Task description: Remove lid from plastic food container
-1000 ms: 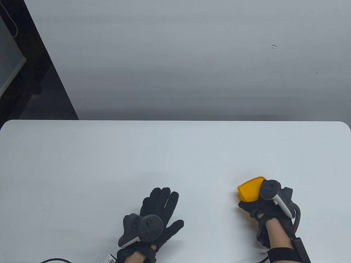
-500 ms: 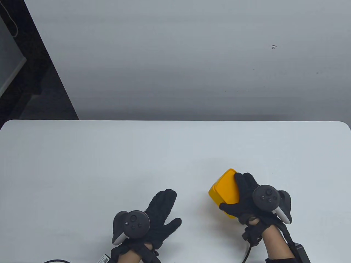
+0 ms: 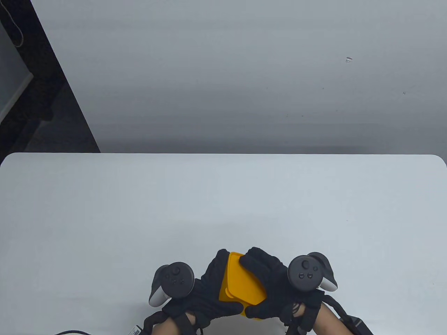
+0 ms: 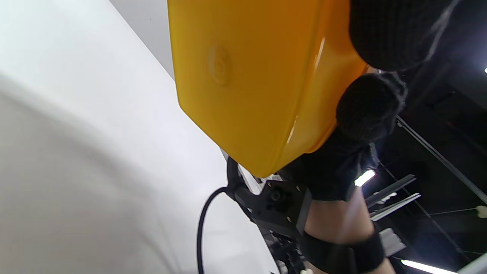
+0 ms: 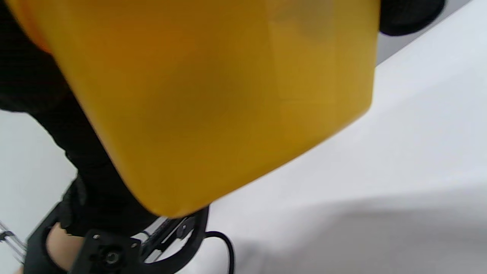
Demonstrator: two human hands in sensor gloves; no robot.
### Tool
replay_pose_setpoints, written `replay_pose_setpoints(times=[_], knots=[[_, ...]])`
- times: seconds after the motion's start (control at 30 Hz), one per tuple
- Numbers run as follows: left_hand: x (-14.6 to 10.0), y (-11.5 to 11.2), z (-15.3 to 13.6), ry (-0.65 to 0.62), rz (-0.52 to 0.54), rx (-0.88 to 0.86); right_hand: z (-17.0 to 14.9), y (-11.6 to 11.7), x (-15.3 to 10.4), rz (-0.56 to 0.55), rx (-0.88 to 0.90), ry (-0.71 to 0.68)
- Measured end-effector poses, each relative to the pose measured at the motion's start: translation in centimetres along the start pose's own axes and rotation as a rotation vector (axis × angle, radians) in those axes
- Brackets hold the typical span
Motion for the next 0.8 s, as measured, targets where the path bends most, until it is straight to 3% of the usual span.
replay_pose_setpoints(times=[0.07,0.27,0.4,0.5,0.57,0.67,0.8], knots=[[-0.1,-0.3,0.2,-0.014,0.003,-0.071,0.2,0.0,0.1,-0.002,0.028,-0.013],[-0.1,0.6,0.2,-0.050,0.141,-0.106,0.2,-0.4,0.1,-0.014,0.011,-0.024],[-0.7,1.7,0.1,0.006,0.254,0.009,1.6,-1.8,-0.3,-0.062,-0.269,-0.013],[-1.1,2.1,0.3,0.061,0.296,0.160,2.2,-1.8,-0.2,-0.134,-0.205,-0.050],[-1.0,2.0,0.4,0.083,0.323,0.214,2.3,-1.0,0.1,-0.115,-0.217,-0.035],[-0.6,1.5,0.6,0.101,0.303,0.295,2.4,0.4,0.8,-0.084,-0.297,-0.034],[-0.4,1.0,0.6,0.142,0.268,0.414,3.1,1.4,1.5,-0.156,-0.441,-0.032]])
Point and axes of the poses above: the tracker on the back of each hand, its own z axis roughly to the thumb side, its own x axis roughly from the wrist to the fingertips, y = z × x, the point moved 3 cm from there along x, roughly from the wrist to the fingertips, and after that the axes turned 9 degrees about -y, right-handed, at the moved point
